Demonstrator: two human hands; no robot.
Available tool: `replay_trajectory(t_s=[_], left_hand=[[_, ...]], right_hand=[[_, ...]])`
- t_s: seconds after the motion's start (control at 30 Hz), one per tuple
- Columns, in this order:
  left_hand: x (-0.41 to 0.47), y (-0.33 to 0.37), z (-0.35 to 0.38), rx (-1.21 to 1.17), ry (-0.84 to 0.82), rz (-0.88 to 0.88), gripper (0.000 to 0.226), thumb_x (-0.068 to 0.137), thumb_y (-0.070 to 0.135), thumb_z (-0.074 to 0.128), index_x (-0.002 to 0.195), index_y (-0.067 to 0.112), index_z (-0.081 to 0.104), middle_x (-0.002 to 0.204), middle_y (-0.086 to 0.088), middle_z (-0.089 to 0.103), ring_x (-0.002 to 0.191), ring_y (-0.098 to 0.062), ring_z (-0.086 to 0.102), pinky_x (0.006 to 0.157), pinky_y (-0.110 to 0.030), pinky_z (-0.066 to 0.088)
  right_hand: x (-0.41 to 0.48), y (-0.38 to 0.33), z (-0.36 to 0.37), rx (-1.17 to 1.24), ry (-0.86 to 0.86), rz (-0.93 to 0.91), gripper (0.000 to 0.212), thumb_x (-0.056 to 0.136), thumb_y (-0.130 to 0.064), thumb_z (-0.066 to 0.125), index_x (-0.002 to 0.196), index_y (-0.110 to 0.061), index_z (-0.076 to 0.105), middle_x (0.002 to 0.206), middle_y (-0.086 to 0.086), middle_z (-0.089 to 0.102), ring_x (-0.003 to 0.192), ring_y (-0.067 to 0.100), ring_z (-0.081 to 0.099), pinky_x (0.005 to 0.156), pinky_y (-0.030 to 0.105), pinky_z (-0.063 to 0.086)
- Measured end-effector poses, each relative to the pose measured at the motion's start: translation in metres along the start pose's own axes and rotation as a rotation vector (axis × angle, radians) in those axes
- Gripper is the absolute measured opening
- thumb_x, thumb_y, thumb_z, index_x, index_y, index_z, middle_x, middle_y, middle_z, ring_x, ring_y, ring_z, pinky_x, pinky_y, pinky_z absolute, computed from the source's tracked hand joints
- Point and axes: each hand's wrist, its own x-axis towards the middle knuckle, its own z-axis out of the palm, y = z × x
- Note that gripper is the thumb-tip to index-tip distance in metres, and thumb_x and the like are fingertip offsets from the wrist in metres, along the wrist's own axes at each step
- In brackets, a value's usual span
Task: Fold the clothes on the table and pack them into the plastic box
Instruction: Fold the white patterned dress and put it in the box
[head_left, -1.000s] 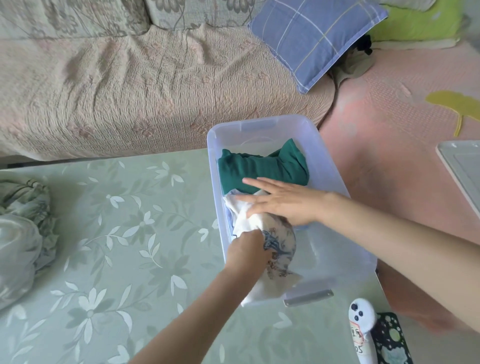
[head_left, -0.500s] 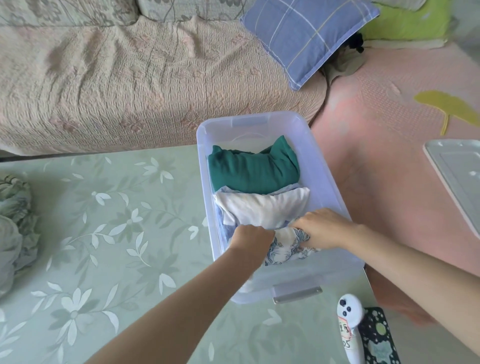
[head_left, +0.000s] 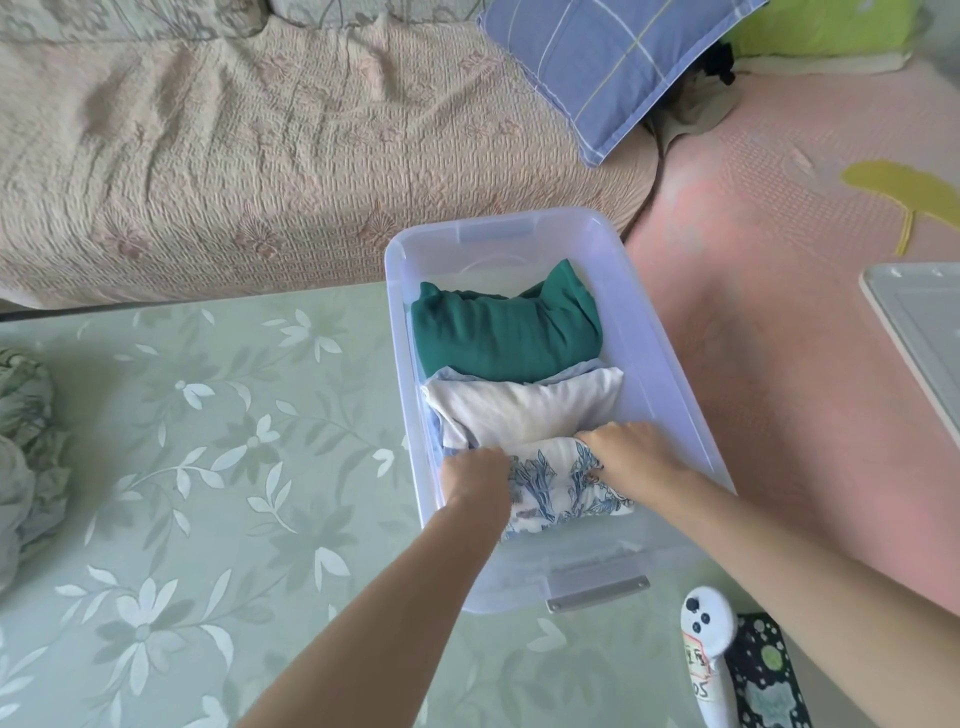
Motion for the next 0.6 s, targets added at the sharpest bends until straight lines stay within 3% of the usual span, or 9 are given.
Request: replay_trajectory(t_s=[0.13, 0.2, 0.27, 0.33, 0.43, 0.5, 0.53, 0.6], left_hand=[[0.005, -0.003, -0.012, -0.079, 0.049, -0.014, 0.052, 0.079, -0.001, 0.065, 0.125, 0.009, 0.043, 0.114, -0.005, 0.062, 0.104, -0.022, 0.062, 0.076, -0.026, 0.045], [0.008, -0.001, -0.011, -0.096, 0.049, -0.036, 0.053, 0.079, 0.001, 0.066, 0.126, 0.008, 0.043, 0.117, -0.005, 0.060, 0.105, -0.022, 0.061, 0.076, -0.027, 0.048], [0.012, 0.000, -0.009, -0.132, 0.044, -0.072, 0.051, 0.081, 0.000, 0.064, 0.127, 0.007, 0.043, 0.121, -0.006, 0.058, 0.108, -0.023, 0.060, 0.078, -0.029, 0.050], [0.015, 0.000, -0.007, -0.162, 0.030, -0.077, 0.050, 0.084, -0.001, 0.061, 0.129, 0.007, 0.041, 0.123, -0.008, 0.057, 0.109, -0.024, 0.059, 0.080, -0.030, 0.049], [0.011, 0.000, -0.005, -0.190, 0.014, -0.076, 0.054, 0.084, 0.001, 0.061, 0.131, 0.007, 0.036, 0.123, -0.008, 0.056, 0.109, -0.024, 0.058, 0.078, -0.029, 0.046], [0.009, -0.001, -0.005, -0.197, 0.004, -0.081, 0.056, 0.084, 0.002, 0.061, 0.133, 0.008, 0.034, 0.124, -0.007, 0.056, 0.111, -0.024, 0.057, 0.077, -0.029, 0.044], [0.009, -0.002, -0.005, -0.189, -0.001, -0.084, 0.055, 0.084, 0.001, 0.060, 0.133, 0.008, 0.034, 0.123, -0.007, 0.057, 0.112, -0.024, 0.058, 0.076, -0.028, 0.043], [0.009, -0.002, -0.007, -0.131, -0.015, -0.082, 0.054, 0.085, 0.000, 0.059, 0.132, 0.006, 0.034, 0.121, -0.007, 0.060, 0.110, -0.025, 0.060, 0.073, -0.028, 0.044]], right_hand=[[0.006, 0.002, -0.001, -0.005, 0.051, 0.005, 0.045, 0.089, -0.010, 0.059, 0.129, -0.028, 0.052, 0.109, 0.000, 0.066, 0.099, 0.024, 0.064, 0.076, 0.033, 0.049], [0.007, -0.001, -0.005, -0.061, 0.132, -0.006, 0.045, 0.083, -0.016, 0.069, 0.126, -0.022, 0.057, 0.106, 0.002, 0.067, 0.105, 0.023, 0.059, 0.086, 0.032, 0.043], [0.010, -0.003, -0.007, -0.144, 0.223, 0.042, 0.050, 0.050, -0.025, 0.090, 0.096, -0.016, 0.071, 0.080, 0.003, 0.068, 0.088, 0.022, 0.062, 0.081, 0.029, 0.042], [0.010, -0.005, -0.004, -0.151, 0.230, 0.125, 0.058, 0.025, -0.027, 0.094, 0.077, -0.015, 0.071, 0.071, 0.002, 0.064, 0.074, 0.020, 0.061, 0.070, 0.028, 0.046], [-0.005, -0.015, -0.011, -0.164, 0.189, 0.255, 0.065, 0.038, -0.019, 0.092, 0.096, -0.007, 0.065, 0.096, 0.008, 0.061, 0.081, 0.021, 0.057, 0.069, 0.029, 0.047], [-0.022, -0.017, -0.018, -0.031, 0.194, 0.270, 0.058, 0.051, -0.008, 0.087, 0.102, -0.005, 0.059, 0.106, 0.013, 0.058, 0.080, 0.025, 0.058, 0.064, 0.030, 0.044], [-0.030, -0.016, -0.020, 0.096, 0.134, 0.231, 0.045, 0.061, -0.009, 0.084, 0.097, -0.007, 0.057, 0.103, 0.011, 0.058, 0.078, 0.026, 0.059, 0.061, 0.031, 0.041], [-0.039, -0.020, -0.015, 0.388, -0.175, 0.123, 0.013, 0.079, -0.012, 0.070, 0.076, -0.013, 0.057, 0.076, 0.007, 0.056, 0.067, 0.026, 0.055, 0.060, 0.030, 0.036]])
